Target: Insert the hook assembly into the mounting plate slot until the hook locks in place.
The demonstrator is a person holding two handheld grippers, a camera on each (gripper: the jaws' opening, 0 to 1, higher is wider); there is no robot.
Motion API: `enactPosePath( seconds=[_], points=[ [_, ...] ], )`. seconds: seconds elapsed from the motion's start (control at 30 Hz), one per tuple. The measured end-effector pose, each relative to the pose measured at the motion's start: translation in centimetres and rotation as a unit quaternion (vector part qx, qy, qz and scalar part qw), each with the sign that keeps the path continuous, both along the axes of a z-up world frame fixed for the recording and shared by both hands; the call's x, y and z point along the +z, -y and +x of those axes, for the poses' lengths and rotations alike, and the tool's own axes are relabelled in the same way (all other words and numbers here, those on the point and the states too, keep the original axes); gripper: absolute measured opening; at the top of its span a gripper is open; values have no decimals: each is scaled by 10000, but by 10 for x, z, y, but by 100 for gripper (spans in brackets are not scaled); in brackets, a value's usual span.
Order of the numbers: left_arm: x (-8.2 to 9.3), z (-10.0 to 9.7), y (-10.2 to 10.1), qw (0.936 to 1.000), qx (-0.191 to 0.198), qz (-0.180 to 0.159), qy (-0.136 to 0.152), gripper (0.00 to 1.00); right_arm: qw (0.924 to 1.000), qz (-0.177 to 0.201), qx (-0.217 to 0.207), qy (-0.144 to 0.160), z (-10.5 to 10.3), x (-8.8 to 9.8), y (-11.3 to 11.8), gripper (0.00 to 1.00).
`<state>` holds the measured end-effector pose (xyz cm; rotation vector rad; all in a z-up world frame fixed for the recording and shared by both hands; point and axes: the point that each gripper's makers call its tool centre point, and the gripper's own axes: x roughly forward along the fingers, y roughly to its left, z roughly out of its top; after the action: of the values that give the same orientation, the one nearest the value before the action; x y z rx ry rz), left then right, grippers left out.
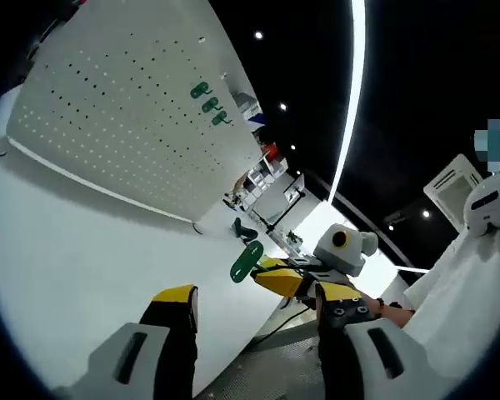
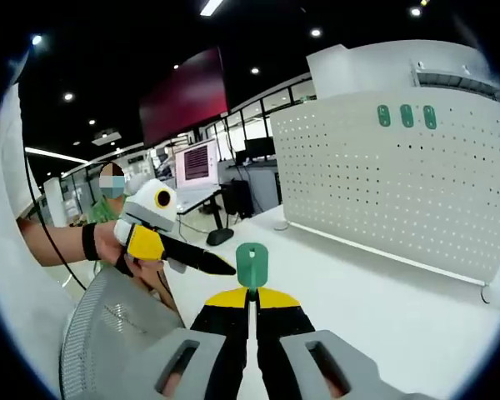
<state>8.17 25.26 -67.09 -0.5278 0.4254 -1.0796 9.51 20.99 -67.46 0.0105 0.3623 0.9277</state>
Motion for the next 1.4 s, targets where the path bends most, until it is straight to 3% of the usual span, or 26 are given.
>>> enactPosePath(
  seconds=[0.03, 0.1, 0.23, 0.37, 0.4, 0.8, 1.17, 1.4],
  points=[
    [-1, -2, 1, 9998, -71, 146, 131, 61, 9999, -79, -120, -33, 3, -2, 2, 0],
    [2, -2, 1, 9999, -41, 153, 27, 60, 9996, -156, -211, -98, 5, -5, 4, 0],
    [12, -4, 1, 9999, -37, 47, 111, 61, 9992, -122, -370, -70, 9, 1, 6, 0],
    [15, -5, -4, 9991, 41, 278, 305, 63, 9989, -139, -457, -15, 13, 5, 6, 0],
    [17, -4, -7, 9983, 107, 346, 462, 64, 9987, -157, -483, -4, 14, 6, 5, 0],
    [15, 3, -37, 9951, 483, 588, 629, 70, 9952, -75, -948, 214, 36, 27, -5, 0],
    [18, 11, -44, 9934, 577, 561, 823, 83, 9903, -100, -1322, 403, 50, 41, -9, 0],
    [18, 11, -45, 9950, 449, 475, 758, 80, 9861, -108, -1580, 497, 62, 51, -8, 0]
  ],
)
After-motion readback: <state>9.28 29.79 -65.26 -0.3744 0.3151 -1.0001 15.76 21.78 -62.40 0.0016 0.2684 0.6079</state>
